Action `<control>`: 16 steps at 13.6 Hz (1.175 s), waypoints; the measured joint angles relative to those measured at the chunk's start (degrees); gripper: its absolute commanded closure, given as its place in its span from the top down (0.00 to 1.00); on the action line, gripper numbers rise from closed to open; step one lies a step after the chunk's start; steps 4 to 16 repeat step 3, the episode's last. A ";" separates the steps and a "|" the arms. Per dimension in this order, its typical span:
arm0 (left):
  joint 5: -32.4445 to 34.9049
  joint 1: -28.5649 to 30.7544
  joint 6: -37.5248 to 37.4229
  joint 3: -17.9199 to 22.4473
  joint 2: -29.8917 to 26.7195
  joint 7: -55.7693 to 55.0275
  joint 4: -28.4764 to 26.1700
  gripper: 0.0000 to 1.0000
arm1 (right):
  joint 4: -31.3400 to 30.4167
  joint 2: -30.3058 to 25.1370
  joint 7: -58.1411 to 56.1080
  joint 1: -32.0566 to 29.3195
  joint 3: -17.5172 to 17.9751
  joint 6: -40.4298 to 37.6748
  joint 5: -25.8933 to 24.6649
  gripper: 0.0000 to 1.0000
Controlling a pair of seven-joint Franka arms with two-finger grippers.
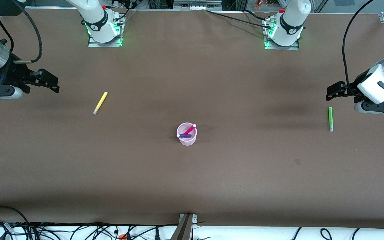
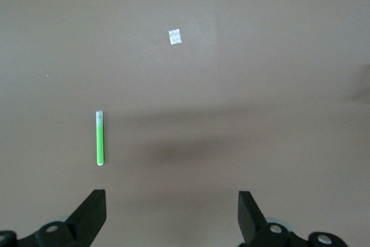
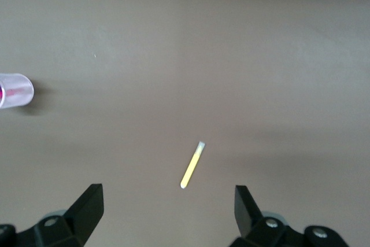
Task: Organize pens into pink holder with both arms
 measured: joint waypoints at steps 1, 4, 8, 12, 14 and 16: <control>0.00 0.00 0.00 0.00 0.00 0.00 0.00 1.00 | 0.00 0.02 0.00 0.34 0.12 0.84 0.00 1.00; 0.00 0.00 0.00 0.00 -0.01 0.00 0.00 1.00 | 0.04 0.01 0.05 1.66 0.37 1.35 -0.03 1.00; 0.00 0.00 0.00 0.00 -0.01 0.00 0.00 1.00 | 0.04 0.01 0.05 1.66 0.37 1.35 -0.03 1.00; 0.00 0.00 0.00 0.00 -0.01 0.00 0.00 1.00 | 0.04 0.01 0.05 1.66 0.37 1.35 -0.03 1.00; 0.00 0.00 0.00 0.00 -0.01 0.00 0.00 1.00 | 0.04 0.01 0.05 1.66 0.37 1.35 -0.03 1.00; 0.00 0.00 0.00 0.00 -0.01 0.00 0.00 1.00 | 0.04 0.01 0.05 1.66 0.37 1.35 -0.03 1.00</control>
